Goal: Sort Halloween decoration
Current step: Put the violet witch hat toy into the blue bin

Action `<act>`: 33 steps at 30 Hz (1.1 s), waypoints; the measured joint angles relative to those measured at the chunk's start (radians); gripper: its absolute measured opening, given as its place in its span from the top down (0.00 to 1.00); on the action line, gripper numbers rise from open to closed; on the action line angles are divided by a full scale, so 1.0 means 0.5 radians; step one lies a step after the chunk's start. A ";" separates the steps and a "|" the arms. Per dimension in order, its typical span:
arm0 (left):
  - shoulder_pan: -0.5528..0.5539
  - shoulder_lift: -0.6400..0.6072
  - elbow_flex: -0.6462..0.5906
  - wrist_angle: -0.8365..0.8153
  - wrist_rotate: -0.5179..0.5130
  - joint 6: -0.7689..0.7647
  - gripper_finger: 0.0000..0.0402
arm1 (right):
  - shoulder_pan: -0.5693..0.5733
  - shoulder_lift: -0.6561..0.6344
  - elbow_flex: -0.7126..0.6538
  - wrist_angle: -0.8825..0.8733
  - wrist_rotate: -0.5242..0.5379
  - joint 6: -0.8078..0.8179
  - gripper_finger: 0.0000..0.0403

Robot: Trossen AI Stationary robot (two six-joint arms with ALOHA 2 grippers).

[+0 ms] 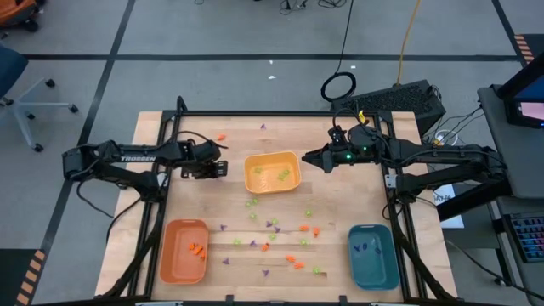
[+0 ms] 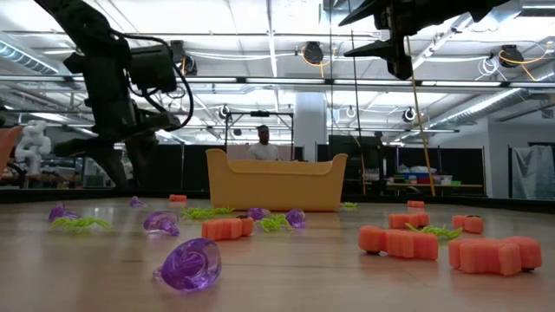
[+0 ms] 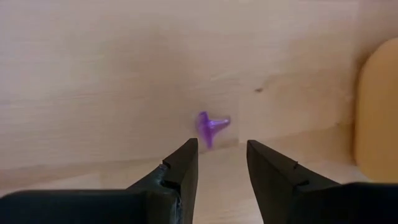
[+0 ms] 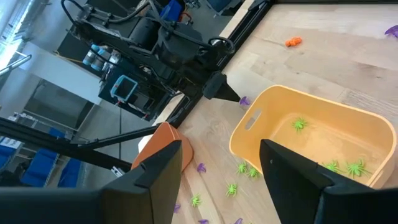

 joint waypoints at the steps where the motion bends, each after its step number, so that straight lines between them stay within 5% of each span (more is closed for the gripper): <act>1: 0.000 0.020 0.000 -0.004 -0.001 0.000 0.67 | 0.000 0.000 0.000 0.000 0.000 -0.005 0.50; 33: 0.000 0.180 0.000 0.102 -0.022 -0.037 0.67 | -0.001 0.000 0.000 0.000 0.047 -0.008 0.50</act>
